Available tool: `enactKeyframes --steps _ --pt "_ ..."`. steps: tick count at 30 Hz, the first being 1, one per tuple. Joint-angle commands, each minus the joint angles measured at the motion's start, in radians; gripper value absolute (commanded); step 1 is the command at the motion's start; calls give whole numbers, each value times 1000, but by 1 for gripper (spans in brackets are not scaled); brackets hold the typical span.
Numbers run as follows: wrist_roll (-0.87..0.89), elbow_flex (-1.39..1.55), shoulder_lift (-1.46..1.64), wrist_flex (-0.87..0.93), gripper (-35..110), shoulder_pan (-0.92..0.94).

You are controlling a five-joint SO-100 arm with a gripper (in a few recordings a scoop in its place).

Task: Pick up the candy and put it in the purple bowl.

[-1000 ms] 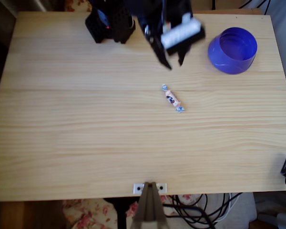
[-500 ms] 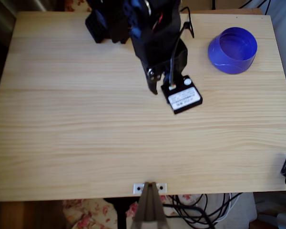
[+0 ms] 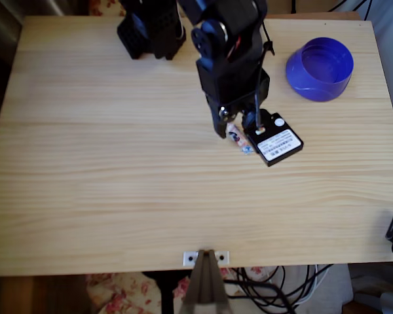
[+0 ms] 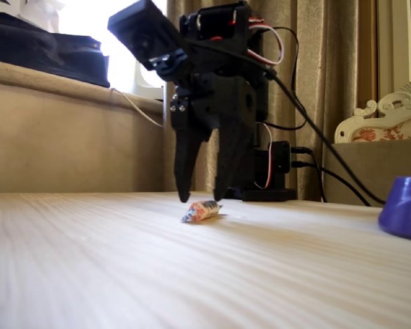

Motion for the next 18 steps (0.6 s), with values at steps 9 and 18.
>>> enactKeyframes --steps 9,18 --pt "28 -44 -98 -117 19 -64" --pt "55 -48 -127 -124 0 -66"
